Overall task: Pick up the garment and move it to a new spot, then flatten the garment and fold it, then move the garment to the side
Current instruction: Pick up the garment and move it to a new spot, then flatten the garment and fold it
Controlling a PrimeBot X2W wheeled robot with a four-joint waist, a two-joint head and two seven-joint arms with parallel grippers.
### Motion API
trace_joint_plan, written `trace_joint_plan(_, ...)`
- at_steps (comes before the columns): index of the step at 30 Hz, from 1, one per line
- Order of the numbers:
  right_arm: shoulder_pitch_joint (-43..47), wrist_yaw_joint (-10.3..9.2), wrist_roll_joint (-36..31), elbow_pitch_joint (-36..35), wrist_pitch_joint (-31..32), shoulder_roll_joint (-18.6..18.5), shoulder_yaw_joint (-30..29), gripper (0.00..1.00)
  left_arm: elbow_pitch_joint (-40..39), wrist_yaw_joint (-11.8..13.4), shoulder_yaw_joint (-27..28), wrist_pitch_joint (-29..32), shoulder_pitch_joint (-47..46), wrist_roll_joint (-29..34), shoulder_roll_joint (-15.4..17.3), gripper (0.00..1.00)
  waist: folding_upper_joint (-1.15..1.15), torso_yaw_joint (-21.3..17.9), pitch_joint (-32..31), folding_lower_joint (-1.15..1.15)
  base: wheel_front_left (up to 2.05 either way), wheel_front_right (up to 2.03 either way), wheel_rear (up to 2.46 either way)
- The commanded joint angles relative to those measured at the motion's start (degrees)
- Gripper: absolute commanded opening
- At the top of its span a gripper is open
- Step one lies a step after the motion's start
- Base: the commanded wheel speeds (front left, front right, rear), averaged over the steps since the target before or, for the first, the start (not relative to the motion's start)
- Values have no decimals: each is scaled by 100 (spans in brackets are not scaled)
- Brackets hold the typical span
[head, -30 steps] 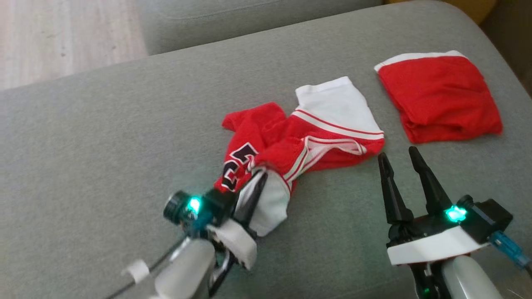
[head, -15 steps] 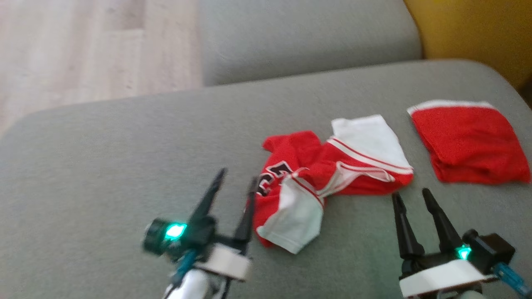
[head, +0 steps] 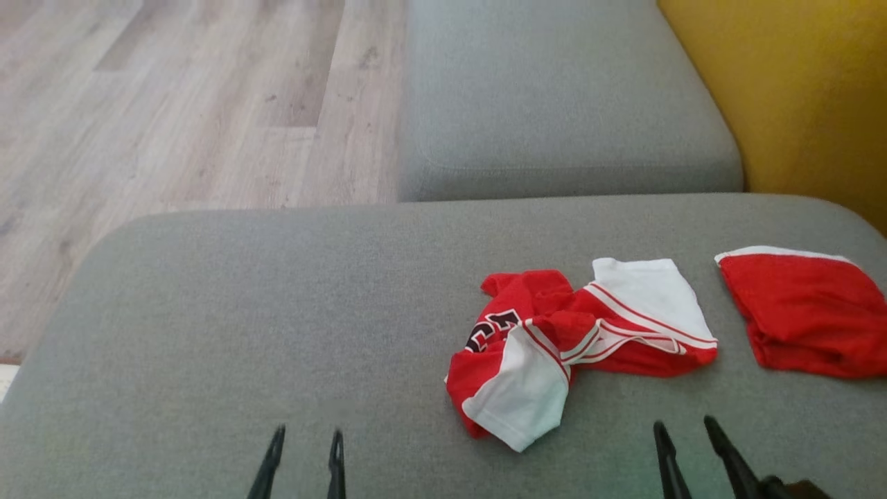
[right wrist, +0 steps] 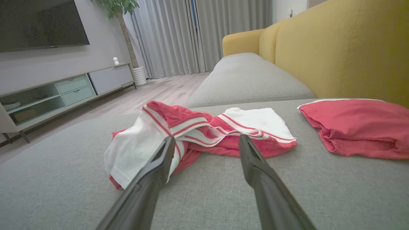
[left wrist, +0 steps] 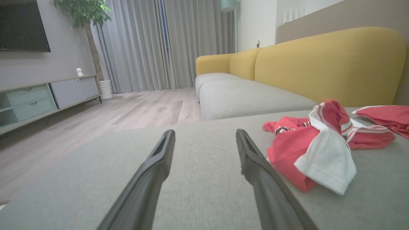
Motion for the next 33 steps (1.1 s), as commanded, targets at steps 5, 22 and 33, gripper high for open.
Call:
trace_joint_plan(5,-155,-4,-112,-254,-63,-32,47,100,-192,-131,240,-54,22,127,-56,100,0,17,-127,1,0,0,0)
trace_joint_plan(22,-82,-4,-142,-241,-63,4,61,100,-132,-361,464,-54,57,284,-240,100,0,-30,-199,1,0,0,0)
trace_joint_plan(33,-241,-4,-112,-280,-63,0,168,100,-111,-544,454,-54,-238,363,-371,100,0,-490,-10,1,0,0,0)
